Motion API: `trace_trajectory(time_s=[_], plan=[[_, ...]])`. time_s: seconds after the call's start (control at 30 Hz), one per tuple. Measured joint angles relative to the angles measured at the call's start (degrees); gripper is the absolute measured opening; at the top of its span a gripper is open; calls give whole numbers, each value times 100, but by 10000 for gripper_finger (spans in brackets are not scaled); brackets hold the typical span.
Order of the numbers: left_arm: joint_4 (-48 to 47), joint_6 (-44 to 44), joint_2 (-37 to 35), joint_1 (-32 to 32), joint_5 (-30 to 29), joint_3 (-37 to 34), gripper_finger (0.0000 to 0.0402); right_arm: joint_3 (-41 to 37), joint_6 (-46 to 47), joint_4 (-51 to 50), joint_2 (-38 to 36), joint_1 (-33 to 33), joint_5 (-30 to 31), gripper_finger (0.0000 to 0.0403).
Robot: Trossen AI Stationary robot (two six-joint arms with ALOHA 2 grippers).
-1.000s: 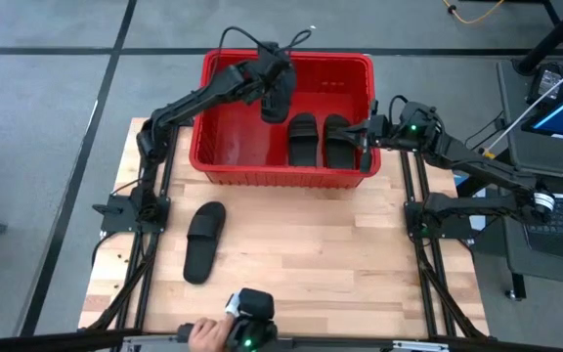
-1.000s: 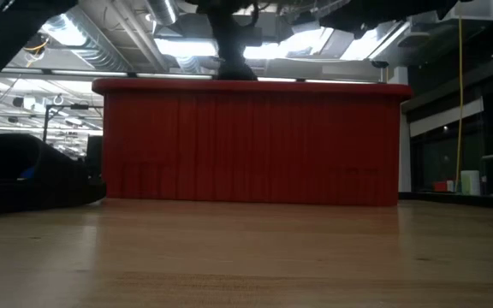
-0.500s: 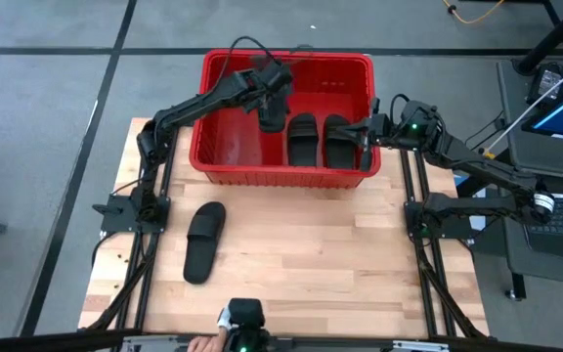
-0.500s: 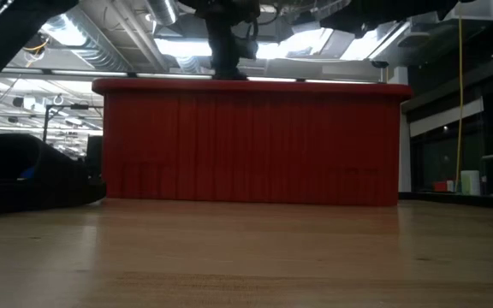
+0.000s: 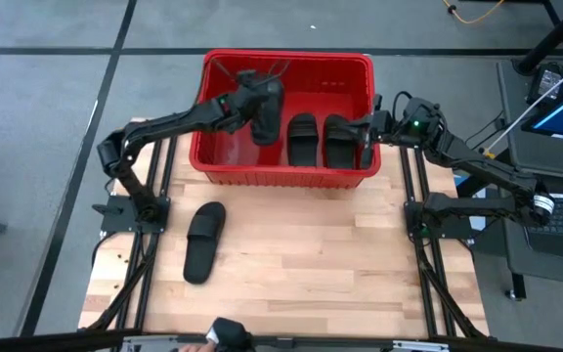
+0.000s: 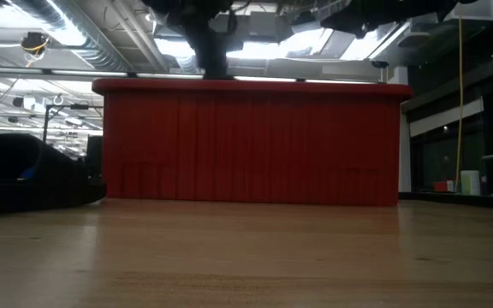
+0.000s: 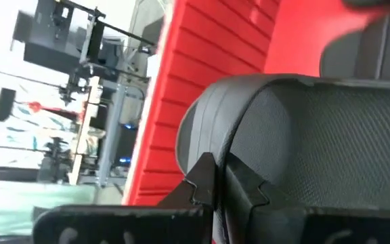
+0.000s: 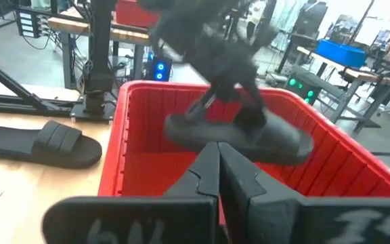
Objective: Pick and place slides into bin
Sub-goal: Put the right black slide into the red bin
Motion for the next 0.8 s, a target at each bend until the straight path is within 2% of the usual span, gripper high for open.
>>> trace_trajectory(time_s=[0.13,0.23,0.8], plan=[[939,435,-78,-25,-12,-722,4,-1,1,206,0,0,-9,6],[1284,418,2,-35,-167,-955,4,-1,109,317,0,0,-11,6],[1475,250,761,53,-328,-976,4,2,321,340,0,0,-4,6]])
